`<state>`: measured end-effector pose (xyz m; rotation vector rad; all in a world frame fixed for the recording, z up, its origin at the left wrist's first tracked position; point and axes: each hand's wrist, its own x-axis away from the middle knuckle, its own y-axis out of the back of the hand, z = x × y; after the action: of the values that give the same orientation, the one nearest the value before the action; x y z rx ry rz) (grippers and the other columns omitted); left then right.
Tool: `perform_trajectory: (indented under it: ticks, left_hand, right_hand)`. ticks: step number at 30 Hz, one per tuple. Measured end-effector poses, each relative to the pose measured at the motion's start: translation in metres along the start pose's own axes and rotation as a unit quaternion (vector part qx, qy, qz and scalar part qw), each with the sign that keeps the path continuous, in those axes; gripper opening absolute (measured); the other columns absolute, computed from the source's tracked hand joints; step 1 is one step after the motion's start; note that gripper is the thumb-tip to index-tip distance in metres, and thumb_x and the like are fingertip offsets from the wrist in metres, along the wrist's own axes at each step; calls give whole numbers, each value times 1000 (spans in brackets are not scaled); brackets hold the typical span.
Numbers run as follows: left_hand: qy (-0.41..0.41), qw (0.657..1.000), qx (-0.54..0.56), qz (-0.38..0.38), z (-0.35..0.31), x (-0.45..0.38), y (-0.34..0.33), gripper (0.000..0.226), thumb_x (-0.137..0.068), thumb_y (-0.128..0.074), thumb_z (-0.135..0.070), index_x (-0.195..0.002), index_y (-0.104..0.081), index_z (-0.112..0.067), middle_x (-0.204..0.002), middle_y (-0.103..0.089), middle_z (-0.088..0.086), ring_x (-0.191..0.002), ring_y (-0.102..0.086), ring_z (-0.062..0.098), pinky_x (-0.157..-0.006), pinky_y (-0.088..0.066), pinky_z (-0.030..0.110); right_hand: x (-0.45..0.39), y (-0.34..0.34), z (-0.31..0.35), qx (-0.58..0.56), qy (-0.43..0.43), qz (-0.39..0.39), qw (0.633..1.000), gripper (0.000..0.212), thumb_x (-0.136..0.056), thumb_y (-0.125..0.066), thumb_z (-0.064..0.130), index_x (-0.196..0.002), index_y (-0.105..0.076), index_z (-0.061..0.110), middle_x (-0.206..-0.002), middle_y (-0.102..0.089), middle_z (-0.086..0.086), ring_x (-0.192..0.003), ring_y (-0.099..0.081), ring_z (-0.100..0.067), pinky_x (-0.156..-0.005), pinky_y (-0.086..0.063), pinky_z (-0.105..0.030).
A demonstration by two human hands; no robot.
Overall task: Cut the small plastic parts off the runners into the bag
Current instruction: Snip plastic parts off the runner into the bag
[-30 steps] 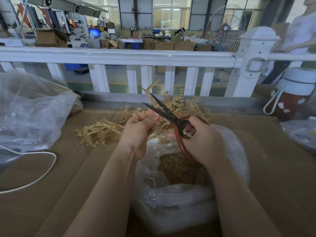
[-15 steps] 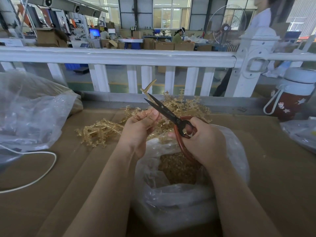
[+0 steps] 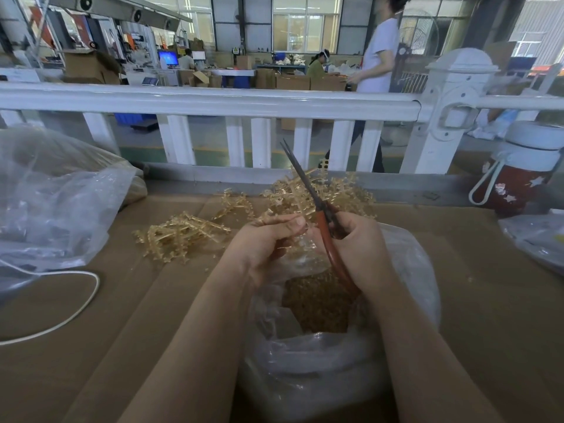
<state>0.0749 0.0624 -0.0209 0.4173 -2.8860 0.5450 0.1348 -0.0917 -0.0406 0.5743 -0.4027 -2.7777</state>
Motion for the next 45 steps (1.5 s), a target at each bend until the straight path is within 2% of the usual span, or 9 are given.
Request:
perform_trajectory:
  ticks: [5, 9, 14, 17, 25, 34, 38, 41, 45]
  left_hand:
    - [-47, 999, -17, -5, -5, 0, 4, 37, -60, -82, -29, -94, -76, -17, -81, -74, -4, -62, -61, 4, -69, -44, 25]
    - [-79, 995, -63, -25, -3, -2, 3, 7, -76, -81, -15, -81, -76, -15, -71, -69, -2, -57, -52, 7, -62, -45, 20]
    - [-132, 988, -45, -59, -2, -5, 5, 18, -90, -70, -12, -72, -70, -14, -64, -57, -2, -56, -47, 6, -58, -44, 17]
    - [-154, 984, -31, -79, -3, -4, 5, 30, -95, -64, -14, -66, -64, -20, -64, -51, -2, -57, -43, 9, -62, -42, 21]
    - [-202, 978, -39, -37, -2, -3, 5, 31, -99, -49, -1, -71, -57, -14, -59, -39, 0, -54, -32, 10, -66, -38, 25]
    - [-202, 976, -82, -28, -1, 0, 2, 29, -96, -51, 2, -79, -67, -16, -83, -62, 7, -87, -54, 23, -98, -41, 42]
    - [-189, 979, -69, -18, 0, 0, 3, 33, -96, -52, 0, -76, -70, -20, -76, -65, -3, -81, -54, 16, -99, -38, 43]
    - [-188, 981, -57, -5, 0, -2, 3, 26, -96, -53, -3, -82, -70, -17, -91, -64, 8, -92, -53, 23, -108, -36, 47]
    - [-193, 980, -40, 12, 1, -1, 3, 24, -96, -53, -6, -82, -68, -17, -84, -59, 9, -82, -50, 21, -97, -37, 40]
  right_hand:
    - [-2, 5, 1, 27, 0, 11, 1000, 19, -84, -82, 22, -73, -69, 30, -66, -71, 17, -59, -66, 2, -49, -46, -10]
    - [-2, 5, 1, 43, -1, 16, 999, 16, -83, -82, 28, -73, -70, 31, -67, -71, 17, -61, -66, 1, -50, -47, -11]
    - [2, 6, 1, 84, 1, -12, 996, 49, -57, -72, 79, -87, -69, 41, -82, -70, 30, -78, -65, 8, -65, -49, -23]
    - [3, 7, 0, 155, 20, 3, 988, 60, -57, -63, 90, -94, -65, 42, -87, -65, 34, -81, -60, 10, -64, -47, -24]
    - [3, 11, -5, 263, 35, 20, 964, 67, -60, -52, 96, -101, -59, 43, -81, -63, 28, -77, -55, 9, -59, -36, -15]
    - [3, 10, -5, 293, 60, 9, 954, 74, -57, -45, 100, -93, -60, 38, -71, -60, 23, -67, -54, 5, -54, -34, -16]
    - [4, 10, -4, 312, 70, -1, 948, 71, -60, -45, 98, -91, -61, 36, -70, -60, 21, -65, -53, 4, -53, -35, -16]
    - [4, 10, -3, 315, 68, -7, 947, 66, -63, -51, 95, -92, -62, 36, -71, -62, 21, -67, -54, 4, -55, -37, -16]
    - [5, 9, 0, 303, 70, -11, 950, 79, -57, -40, 100, -97, -65, 36, -74, -62, 25, -68, -53, 8, -54, -34, -12]
